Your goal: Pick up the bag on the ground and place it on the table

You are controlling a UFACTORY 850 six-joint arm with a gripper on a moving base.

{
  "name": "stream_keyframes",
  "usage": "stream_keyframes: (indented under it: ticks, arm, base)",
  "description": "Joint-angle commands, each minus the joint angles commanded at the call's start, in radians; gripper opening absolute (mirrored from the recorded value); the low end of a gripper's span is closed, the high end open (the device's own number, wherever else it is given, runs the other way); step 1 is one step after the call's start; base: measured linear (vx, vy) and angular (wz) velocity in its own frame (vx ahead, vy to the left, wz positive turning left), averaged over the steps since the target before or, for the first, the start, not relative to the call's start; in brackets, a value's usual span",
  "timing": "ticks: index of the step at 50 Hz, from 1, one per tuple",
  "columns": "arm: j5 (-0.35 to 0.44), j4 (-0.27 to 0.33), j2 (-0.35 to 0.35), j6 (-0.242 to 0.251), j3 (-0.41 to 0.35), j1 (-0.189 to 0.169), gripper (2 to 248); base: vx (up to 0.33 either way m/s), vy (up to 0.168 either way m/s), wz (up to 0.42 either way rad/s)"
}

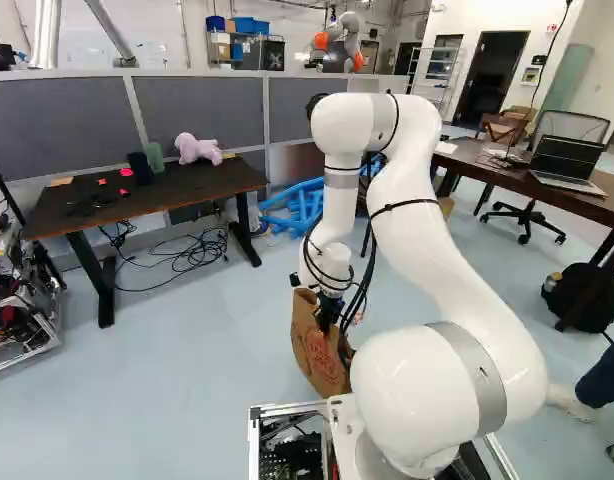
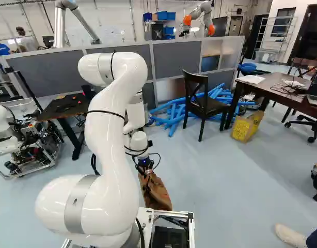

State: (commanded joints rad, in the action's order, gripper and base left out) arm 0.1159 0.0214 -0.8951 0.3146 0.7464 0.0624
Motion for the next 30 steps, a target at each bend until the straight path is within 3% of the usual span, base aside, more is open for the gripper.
stream_keyframes:
  ticks: [30]
  arm:
    - [-0.002, -0.098, 0.144, 0.0, -0.099, 0.001, 21]
  base:
    - [0.0, 0.0, 0.0]
